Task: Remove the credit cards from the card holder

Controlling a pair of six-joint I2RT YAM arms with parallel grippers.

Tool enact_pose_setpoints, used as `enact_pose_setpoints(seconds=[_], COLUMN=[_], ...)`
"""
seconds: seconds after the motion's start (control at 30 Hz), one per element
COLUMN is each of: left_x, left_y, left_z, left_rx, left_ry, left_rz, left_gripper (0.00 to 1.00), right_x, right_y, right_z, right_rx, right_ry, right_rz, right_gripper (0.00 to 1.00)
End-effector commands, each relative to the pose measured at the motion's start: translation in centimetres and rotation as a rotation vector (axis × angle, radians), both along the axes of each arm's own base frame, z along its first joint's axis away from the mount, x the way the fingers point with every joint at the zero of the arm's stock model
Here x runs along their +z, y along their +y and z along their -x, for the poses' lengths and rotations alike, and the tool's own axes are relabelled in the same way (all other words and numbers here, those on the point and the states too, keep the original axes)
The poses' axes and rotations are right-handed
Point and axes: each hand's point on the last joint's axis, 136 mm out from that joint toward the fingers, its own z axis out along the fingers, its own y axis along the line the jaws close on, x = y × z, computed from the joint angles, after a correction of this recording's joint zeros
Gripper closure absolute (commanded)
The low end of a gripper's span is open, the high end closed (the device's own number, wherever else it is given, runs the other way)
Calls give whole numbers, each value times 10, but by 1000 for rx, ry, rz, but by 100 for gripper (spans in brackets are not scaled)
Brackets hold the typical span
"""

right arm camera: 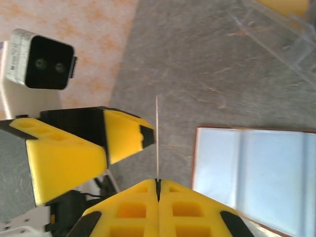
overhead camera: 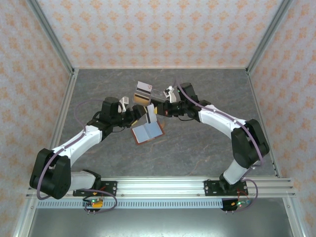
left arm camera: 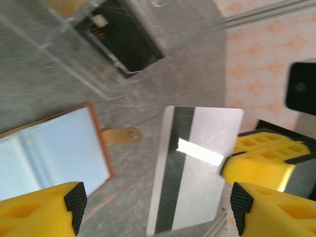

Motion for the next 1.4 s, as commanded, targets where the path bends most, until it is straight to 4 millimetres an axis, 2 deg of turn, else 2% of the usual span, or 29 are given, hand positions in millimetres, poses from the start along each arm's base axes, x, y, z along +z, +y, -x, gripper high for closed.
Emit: enact_pose_setpoints(seconds=[0.0, 0.13, 0.47, 0.7, 0.77, 0.83, 0.93, 1.0, 1.17, 1.37], left_x=[32, 44, 71, 80, 83, 84, 85, 87, 89, 94], left_y=[-14, -13, -9, -10, -10, -9, -5, -1, 6, 7], left_z=[-8, -9, -14, -16, -17, -19, -21, -24, -29, -36], left_rx=[-69, -97, -64, -48, -40, -26, 11, 40, 107, 136], left_ry=[-96, -139, -242, -251, -252, -248, -246, -246, -240, -250], left_rz=[99, 84, 139, 184, 202, 209, 208, 211, 212, 270], left_gripper=[21, 27, 76, 95, 100, 100, 100, 100, 100, 100], right_x=[40, 55, 58, 56, 57, 57, 59, 59, 60, 59], right_y=[10, 12, 12, 13, 13, 13, 12, 12, 13, 21], right_z=[7, 1, -7, -11, -12, -14, -17, -19, -21, -26], right_rx=[77, 76, 60, 43, 36, 17, -10, -30, -46, -44], right_ry=[-8, 14, 35, 45, 49, 59, 72, 87, 114, 149], right_rz=[-175, -258, -284, -290, -302, -313, -342, -359, -398, -434], right_gripper=[100, 100, 100, 100, 93, 80, 67, 62, 62, 64])
